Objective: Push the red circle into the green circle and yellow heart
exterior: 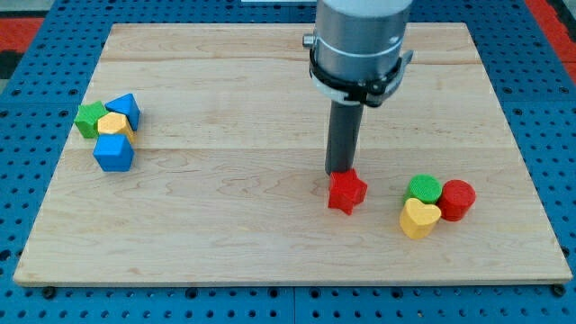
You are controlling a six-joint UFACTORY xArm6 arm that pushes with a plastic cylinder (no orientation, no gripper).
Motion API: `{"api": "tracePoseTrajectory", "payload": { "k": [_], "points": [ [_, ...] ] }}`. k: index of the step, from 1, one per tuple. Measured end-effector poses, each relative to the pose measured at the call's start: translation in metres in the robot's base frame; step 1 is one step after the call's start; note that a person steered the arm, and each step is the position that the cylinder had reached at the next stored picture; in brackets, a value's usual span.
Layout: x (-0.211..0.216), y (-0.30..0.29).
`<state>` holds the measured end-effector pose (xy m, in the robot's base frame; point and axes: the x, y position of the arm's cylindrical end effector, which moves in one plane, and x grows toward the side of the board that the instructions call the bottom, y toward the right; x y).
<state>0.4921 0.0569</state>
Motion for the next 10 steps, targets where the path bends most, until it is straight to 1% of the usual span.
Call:
{"api": "tracePoseTrajectory", "payload": {
  "k": [1,2,3,4,5,6,7,8,9,10],
  "points": [
    [0.006,0.014],
    [-0.04,0.039],
    [-0.033,0.138],
    [0.003,0.212],
    [0.032,0.172],
    [0.038,0.139],
    [0.033,0.125],
    [0.019,0.115],
    [0.01,0.114],
    [-0.024,0.106]
  ]
}}
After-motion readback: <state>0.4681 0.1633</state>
